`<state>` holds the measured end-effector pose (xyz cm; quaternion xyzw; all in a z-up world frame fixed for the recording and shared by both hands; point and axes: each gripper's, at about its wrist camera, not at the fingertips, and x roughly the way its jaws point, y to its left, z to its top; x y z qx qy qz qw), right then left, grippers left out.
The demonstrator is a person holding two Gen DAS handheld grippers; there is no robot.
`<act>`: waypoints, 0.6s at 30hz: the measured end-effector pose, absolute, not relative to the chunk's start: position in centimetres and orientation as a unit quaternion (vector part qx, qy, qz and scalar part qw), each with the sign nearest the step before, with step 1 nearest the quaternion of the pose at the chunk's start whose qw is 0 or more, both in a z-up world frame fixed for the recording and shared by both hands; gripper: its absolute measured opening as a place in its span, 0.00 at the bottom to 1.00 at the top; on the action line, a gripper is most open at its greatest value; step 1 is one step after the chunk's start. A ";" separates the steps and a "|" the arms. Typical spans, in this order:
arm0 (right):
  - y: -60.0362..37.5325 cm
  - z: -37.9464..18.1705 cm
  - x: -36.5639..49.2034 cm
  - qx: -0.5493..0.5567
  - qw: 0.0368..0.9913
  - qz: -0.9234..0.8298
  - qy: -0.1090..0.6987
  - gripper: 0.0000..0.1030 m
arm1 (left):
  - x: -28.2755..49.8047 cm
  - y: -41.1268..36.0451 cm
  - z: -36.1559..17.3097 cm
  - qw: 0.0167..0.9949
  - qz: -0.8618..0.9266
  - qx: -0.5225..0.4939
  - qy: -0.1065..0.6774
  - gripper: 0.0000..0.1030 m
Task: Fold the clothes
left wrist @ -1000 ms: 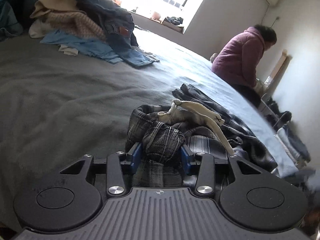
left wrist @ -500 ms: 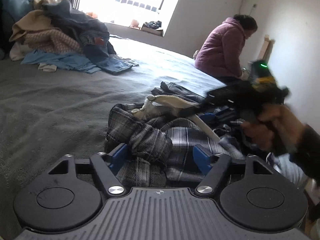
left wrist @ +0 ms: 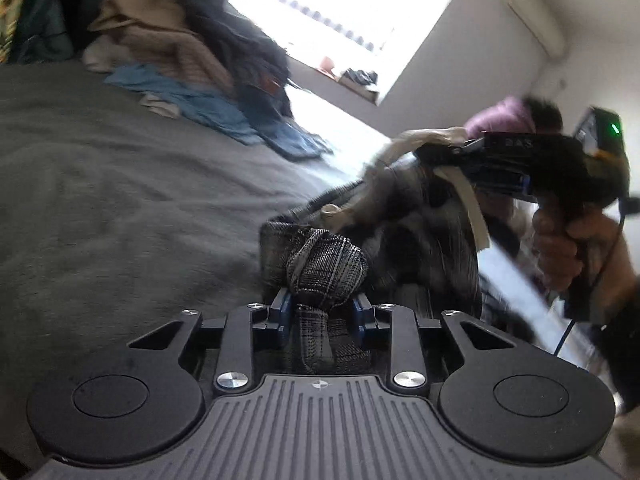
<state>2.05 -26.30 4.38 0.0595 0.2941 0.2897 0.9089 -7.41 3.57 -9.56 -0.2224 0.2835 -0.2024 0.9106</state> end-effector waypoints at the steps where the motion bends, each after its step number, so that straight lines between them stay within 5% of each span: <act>1: -25.3 4.8 2.2 0.050 0.910 0.303 0.280 0.11 | -7.7 4.3 -9.5 0.910 -0.197 -0.231 0.282 0.27; 6: -20.5 3.5 5.8 0.017 0.908 0.290 0.300 0.14 | -8.2 6.3 -10.7 0.904 -0.170 -0.248 0.305 0.27; 8: -20.2 2.8 7.3 0.020 0.908 0.268 0.321 0.27 | -8.3 6.8 -11.1 0.900 -0.167 -0.256 0.311 0.30; 14: -29.1 3.0 6.6 0.178 0.900 0.231 0.325 0.57 | -8.6 7.7 -11.1 0.895 -0.197 -0.261 0.303 0.57; 18: -31.7 0.0 6.8 0.212 0.876 0.221 0.373 0.60 | -8.5 7.3 -11.1 0.892 -0.213 -0.260 0.302 0.68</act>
